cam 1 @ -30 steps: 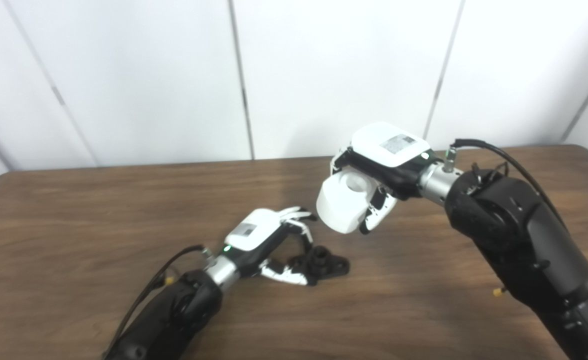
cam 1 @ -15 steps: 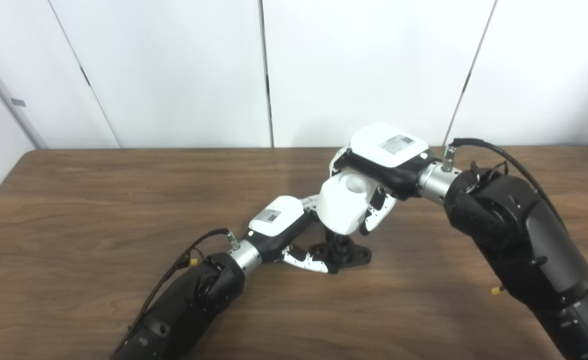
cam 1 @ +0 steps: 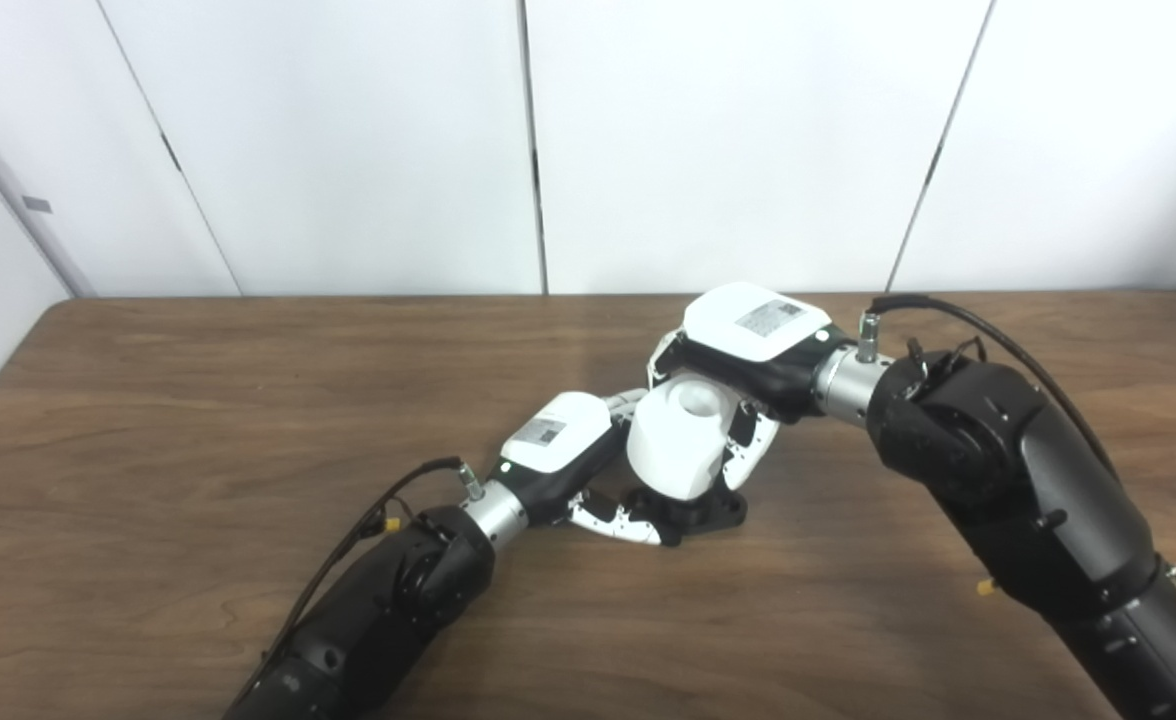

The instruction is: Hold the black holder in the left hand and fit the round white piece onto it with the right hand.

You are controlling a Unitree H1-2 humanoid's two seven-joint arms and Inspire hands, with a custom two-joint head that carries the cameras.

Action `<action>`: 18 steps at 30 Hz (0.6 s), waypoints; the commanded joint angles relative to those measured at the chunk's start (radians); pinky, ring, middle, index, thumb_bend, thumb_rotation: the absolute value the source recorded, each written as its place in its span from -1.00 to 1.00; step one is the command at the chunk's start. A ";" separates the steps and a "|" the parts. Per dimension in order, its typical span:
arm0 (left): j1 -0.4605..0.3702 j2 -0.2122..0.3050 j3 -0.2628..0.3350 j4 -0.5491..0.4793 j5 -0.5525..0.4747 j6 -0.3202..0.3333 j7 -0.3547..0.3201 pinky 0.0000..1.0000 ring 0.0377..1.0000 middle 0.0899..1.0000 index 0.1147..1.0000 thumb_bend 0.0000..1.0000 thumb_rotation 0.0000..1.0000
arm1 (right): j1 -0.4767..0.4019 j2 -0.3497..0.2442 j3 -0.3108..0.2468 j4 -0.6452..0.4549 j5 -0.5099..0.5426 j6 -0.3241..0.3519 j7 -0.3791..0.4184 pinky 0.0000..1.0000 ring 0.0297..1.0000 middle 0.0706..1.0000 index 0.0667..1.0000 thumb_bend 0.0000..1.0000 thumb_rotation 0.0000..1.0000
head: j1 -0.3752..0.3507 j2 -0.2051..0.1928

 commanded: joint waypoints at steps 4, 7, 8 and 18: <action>0.037 0.002 -0.041 0.032 0.045 0.064 -0.090 0.66 0.85 0.70 -0.16 0.05 -0.85 | -0.040 -0.017 -0.012 -0.018 0.007 -0.010 0.005 0.40 0.55 0.44 -0.11 0.05 -0.71 | -0.001 0.004; 0.037 0.005 -0.042 0.026 0.045 0.070 -0.094 0.66 0.85 0.71 -0.16 0.05 -0.85 | -0.038 -0.018 -0.016 -0.021 0.012 -0.008 0.014 0.42 0.56 0.44 -0.11 0.05 -0.72 | -0.001 0.007; 0.037 0.006 -0.043 0.026 0.046 0.069 -0.092 0.67 0.85 0.70 -0.16 0.05 -0.85 | -0.037 -0.018 -0.016 -0.021 0.013 -0.008 0.017 0.41 0.56 0.44 -0.11 0.05 -0.72 | -0.001 0.007; 0.040 0.013 -0.042 0.012 0.044 0.078 -0.100 0.66 0.85 0.72 -0.16 0.04 -0.85 | -0.031 -0.027 -0.003 -0.021 0.011 -0.011 0.050 0.42 0.57 0.43 -0.11 0.05 -0.72 | -0.002 0.017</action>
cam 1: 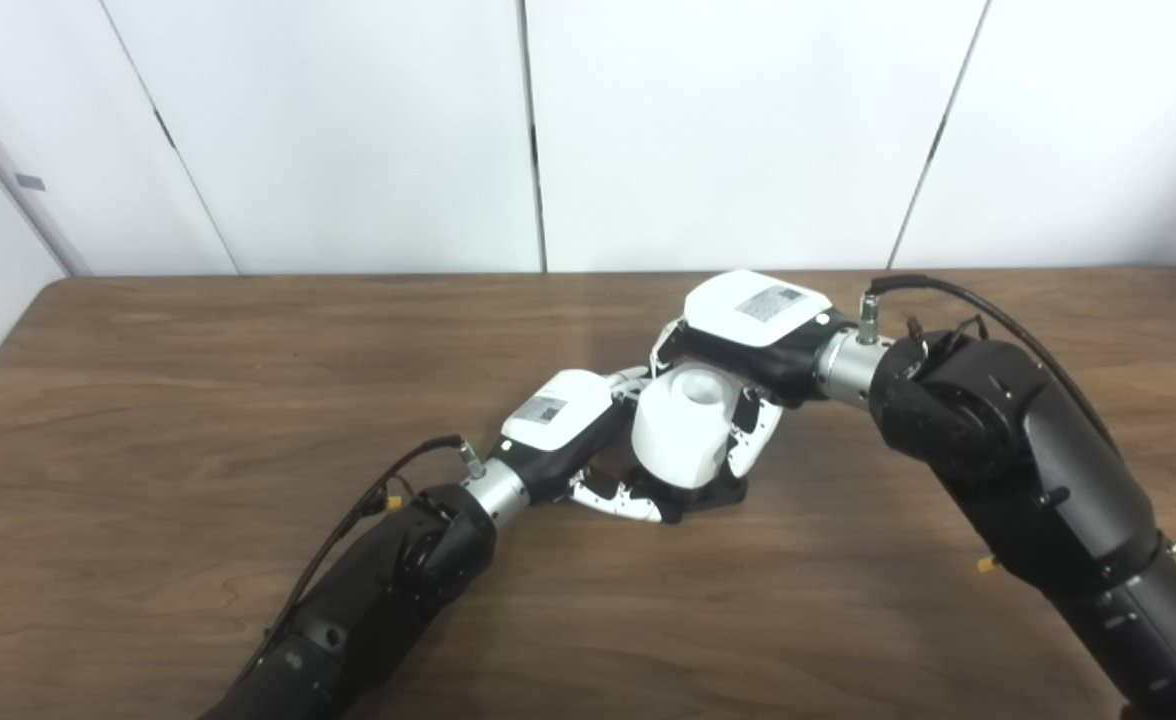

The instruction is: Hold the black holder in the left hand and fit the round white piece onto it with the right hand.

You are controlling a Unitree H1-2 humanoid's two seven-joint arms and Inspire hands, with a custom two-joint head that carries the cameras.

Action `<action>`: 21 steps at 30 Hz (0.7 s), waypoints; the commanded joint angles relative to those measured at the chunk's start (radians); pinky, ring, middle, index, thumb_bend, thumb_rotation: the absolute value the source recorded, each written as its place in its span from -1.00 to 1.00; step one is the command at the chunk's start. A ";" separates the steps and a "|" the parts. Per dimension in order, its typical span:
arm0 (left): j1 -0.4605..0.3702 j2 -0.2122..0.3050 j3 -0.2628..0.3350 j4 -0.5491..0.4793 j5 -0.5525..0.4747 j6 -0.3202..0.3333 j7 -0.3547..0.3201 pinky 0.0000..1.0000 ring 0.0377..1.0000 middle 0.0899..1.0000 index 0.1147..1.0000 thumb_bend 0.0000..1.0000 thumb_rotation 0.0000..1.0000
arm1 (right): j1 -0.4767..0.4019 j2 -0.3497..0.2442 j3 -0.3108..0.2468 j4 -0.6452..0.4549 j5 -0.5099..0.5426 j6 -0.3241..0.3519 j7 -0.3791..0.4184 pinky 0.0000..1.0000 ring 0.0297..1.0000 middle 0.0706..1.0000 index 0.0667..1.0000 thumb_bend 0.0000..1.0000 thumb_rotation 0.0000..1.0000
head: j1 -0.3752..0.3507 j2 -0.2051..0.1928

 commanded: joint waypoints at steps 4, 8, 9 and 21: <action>0.038 0.012 -0.041 0.024 0.043 0.061 -0.097 0.66 0.85 0.71 -0.16 0.04 -0.85 | -0.025 -0.027 0.004 -0.024 0.003 -0.010 0.021 0.42 0.58 0.42 -0.11 0.05 -0.71 | 0.003 0.005; 0.038 0.013 -0.045 0.023 0.044 0.060 -0.095 0.64 0.85 0.72 -0.16 0.04 -0.85 | -0.019 -0.025 0.012 -0.025 0.001 -0.006 0.029 0.44 0.58 0.43 -0.11 0.05 -0.71 | 0.003 0.007; 0.039 0.013 -0.045 0.023 0.043 0.058 -0.093 0.64 0.85 0.71 -0.16 0.04 -0.85 | -0.018 -0.023 0.014 -0.024 0.000 -0.007 0.028 0.43 0.58 0.43 -0.11 0.05 -0.71 | 0.003 0.007; 0.044 0.010 -0.044 0.010 0.034 0.067 -0.100 0.63 0.85 0.71 -0.16 0.04 -0.85 | -0.013 -0.011 0.026 -0.001 -0.004 -0.016 0.015 0.41 0.58 0.41 -0.11 0.05 -0.71 | 0.006 0.018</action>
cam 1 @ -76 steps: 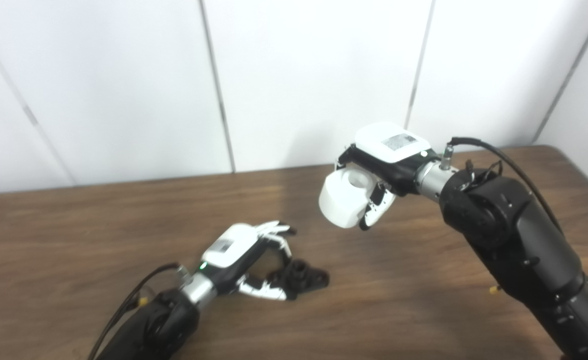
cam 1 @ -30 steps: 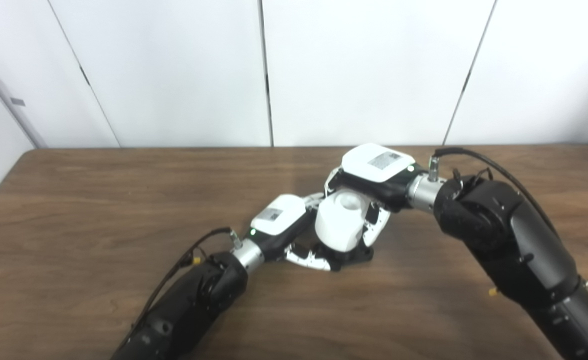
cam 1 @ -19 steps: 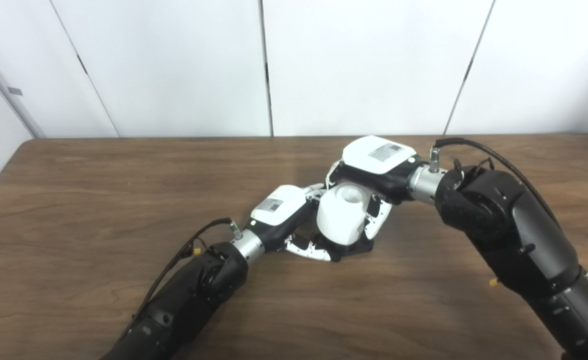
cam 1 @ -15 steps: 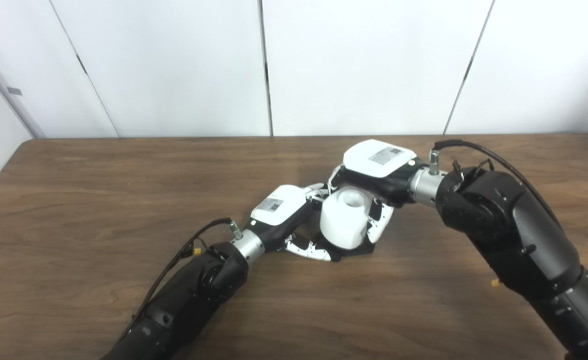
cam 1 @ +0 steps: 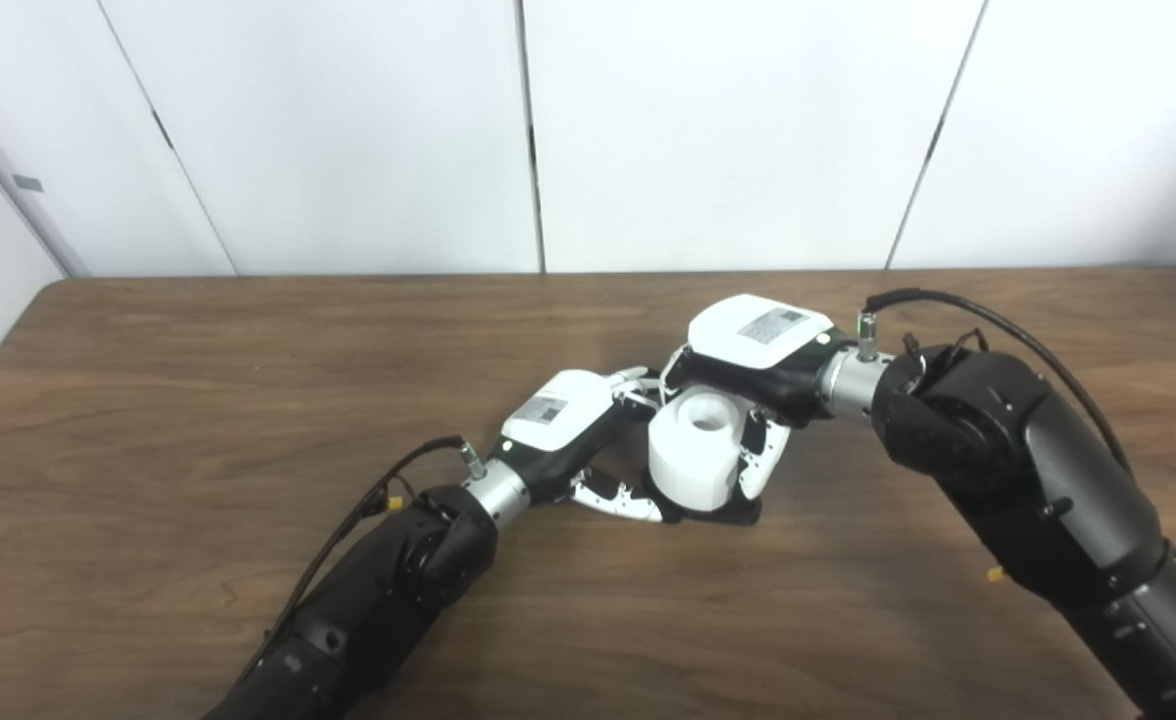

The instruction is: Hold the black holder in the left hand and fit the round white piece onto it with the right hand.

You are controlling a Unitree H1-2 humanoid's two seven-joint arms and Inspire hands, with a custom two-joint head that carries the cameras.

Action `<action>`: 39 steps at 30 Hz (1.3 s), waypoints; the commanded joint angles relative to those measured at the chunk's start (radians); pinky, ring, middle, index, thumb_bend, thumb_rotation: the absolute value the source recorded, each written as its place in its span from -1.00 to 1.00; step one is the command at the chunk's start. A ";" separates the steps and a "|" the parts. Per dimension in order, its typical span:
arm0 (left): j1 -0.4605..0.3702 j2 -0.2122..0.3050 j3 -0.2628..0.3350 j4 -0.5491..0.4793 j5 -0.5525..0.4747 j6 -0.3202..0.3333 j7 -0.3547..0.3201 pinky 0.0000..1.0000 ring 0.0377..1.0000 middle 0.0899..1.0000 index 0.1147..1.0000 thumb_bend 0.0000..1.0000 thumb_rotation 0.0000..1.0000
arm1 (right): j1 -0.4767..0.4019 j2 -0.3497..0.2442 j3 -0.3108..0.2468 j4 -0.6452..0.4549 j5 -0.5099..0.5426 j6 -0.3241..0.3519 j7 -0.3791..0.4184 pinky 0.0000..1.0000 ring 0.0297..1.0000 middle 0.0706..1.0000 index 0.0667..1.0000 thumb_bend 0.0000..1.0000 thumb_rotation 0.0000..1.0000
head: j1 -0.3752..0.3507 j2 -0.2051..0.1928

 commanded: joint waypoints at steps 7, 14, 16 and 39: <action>0.040 0.006 -0.038 0.028 0.028 0.043 -0.101 0.64 0.85 0.71 -0.16 0.05 -0.85 | -0.026 0.001 -0.003 0.011 0.007 -0.021 -0.027 0.39 0.57 0.40 -0.11 0.05 -0.71 | 0.003 0.002; 0.038 0.008 -0.034 0.034 0.003 0.026 -0.112 0.63 0.85 0.72 -0.17 0.05 -0.85 | -0.025 0.001 -0.011 0.012 0.009 -0.005 -0.027 0.39 0.57 0.41 -0.11 0.05 -0.71 | 0.003 0.002; 0.037 0.011 -0.035 0.033 0.005 0.028 -0.116 0.63 0.86 0.72 -0.17 0.05 -0.85 | -0.024 0.001 -0.012 0.011 0.010 -0.002 -0.027 0.41 0.57 0.41 -0.11 0.05 -0.71 | 0.002 0.003; 0.037 0.033 -0.017 0.002 -0.015 0.045 -0.153 0.63 0.86 0.70 -0.17 0.05 -0.85 | -0.024 -0.019 -0.011 0.013 -0.017 -0.017 -0.034 0.47 0.59 0.41 -0.11 0.05 -0.71 | -0.005 0.006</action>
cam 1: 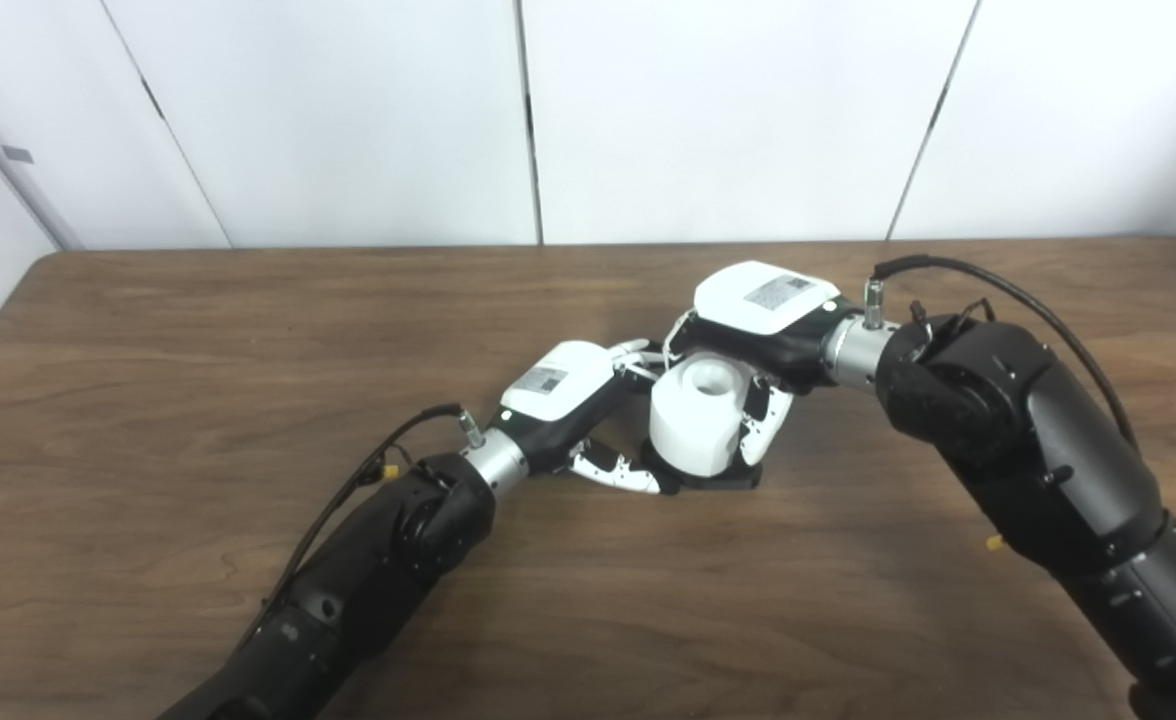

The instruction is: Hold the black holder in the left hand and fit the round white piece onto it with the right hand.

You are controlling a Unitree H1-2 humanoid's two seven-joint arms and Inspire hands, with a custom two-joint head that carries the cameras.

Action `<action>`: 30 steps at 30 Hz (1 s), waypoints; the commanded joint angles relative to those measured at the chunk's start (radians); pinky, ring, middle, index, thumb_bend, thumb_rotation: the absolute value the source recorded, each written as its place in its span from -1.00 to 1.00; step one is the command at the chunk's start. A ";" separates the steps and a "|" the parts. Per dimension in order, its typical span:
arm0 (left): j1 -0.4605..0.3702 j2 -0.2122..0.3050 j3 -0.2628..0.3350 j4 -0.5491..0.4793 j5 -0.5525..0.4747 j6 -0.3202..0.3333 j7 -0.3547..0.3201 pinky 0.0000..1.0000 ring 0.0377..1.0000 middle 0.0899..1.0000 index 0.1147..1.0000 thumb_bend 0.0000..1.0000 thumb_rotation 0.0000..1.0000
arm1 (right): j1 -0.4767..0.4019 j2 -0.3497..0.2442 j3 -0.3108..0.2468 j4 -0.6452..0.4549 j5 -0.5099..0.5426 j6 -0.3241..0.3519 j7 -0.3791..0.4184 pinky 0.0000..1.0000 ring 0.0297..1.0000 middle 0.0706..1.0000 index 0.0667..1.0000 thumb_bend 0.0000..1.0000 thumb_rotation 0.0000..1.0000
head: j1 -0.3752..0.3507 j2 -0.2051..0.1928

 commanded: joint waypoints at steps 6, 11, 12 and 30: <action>0.043 0.023 -0.010 0.017 -0.012 0.039 -0.111 0.62 0.83 0.68 -0.17 0.05 -0.86 | -0.005 -0.028 0.001 -0.021 -0.015 -0.028 -0.025 0.48 0.58 0.40 -0.11 0.05 -0.72 | -0.006 0.002; 0.045 0.016 -0.007 0.014 -0.026 0.050 -0.129 0.54 0.82 0.69 -0.17 0.05 -0.86 | 0.001 -0.028 -0.002 -0.024 -0.018 -0.028 -0.029 0.48 0.59 0.40 -0.11 0.05 -0.72 | -0.006 0.003; 0.046 0.014 -0.006 0.013 -0.029 0.053 -0.132 0.55 0.83 0.69 -0.17 0.05 -0.86 | 0.001 -0.028 -0.003 -0.023 -0.017 -0.027 -0.029 0.48 0.59 0.40 -0.11 0.05 -0.72 | -0.005 0.003; 0.049 0.010 0.000 0.005 -0.025 0.059 -0.129 0.53 0.83 0.69 -0.17 0.05 -0.86 | -0.016 -0.019 0.001 -0.064 -0.056 0.059 0.062 0.45 0.64 0.62 0.75 0.85 -0.49 | -0.005 0.008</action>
